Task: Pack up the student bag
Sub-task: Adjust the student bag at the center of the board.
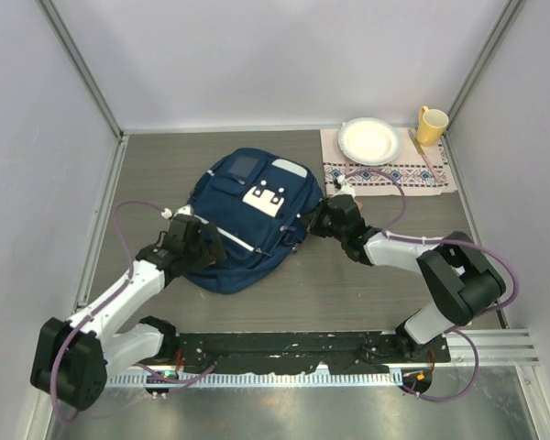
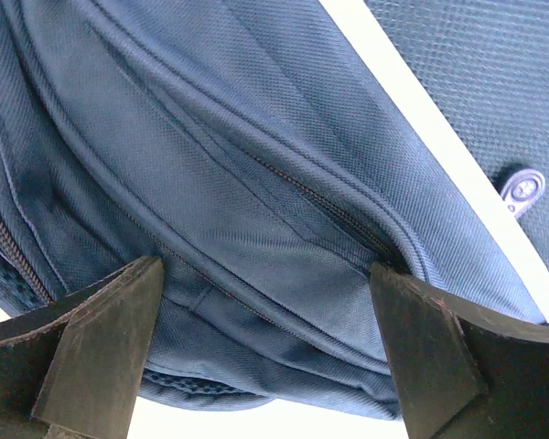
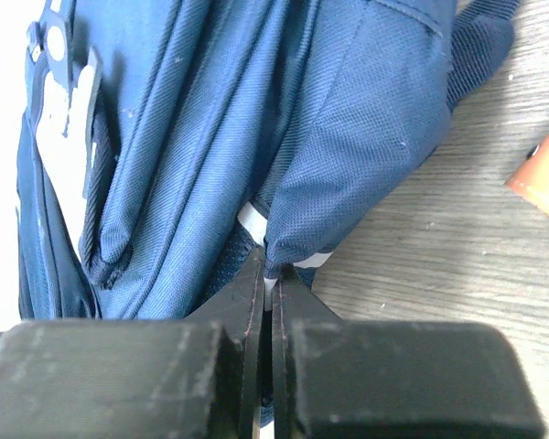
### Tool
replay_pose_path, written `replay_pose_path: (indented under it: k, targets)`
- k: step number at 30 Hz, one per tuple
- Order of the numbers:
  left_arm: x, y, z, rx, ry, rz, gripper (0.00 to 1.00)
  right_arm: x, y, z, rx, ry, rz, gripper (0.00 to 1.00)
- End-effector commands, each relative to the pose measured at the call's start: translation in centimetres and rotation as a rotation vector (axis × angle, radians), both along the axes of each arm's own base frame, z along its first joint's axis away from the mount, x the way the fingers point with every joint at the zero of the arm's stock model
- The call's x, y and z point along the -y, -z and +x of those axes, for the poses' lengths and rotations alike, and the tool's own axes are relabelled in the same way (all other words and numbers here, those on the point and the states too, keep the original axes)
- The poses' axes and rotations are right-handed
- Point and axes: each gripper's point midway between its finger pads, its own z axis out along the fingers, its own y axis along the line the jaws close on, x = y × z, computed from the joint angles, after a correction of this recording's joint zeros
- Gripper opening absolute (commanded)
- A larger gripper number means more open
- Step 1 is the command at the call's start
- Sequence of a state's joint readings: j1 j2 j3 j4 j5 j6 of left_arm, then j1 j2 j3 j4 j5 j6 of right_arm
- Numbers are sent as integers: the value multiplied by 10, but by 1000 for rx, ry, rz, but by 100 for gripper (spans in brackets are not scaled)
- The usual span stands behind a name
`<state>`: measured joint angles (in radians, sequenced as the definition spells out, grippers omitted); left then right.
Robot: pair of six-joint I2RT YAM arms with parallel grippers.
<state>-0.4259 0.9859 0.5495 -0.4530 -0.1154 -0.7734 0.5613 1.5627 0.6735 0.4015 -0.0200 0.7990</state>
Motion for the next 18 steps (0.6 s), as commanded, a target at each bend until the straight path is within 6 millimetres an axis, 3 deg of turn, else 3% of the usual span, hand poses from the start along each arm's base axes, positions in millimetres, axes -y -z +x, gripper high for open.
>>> replay_pose_path:
  k: [1,4,7,13,18]
  targets:
    - [20,-48,66,196,65,-92,100,-41,-25,-49,35,-157,15,1]
    - [16,-46,77,174,74,-90,100,-43,-37,-61,85,-119,-11,3]
    - [5,-46,83,171,54,-76,100,-46,-31,-75,83,-138,-5,7]
    - [-22,-53,71,171,10,16,100,-55,-22,-92,63,-222,-43,41]
    - [-37,-66,52,200,-11,59,100,-44,-31,-90,120,-234,-124,52]
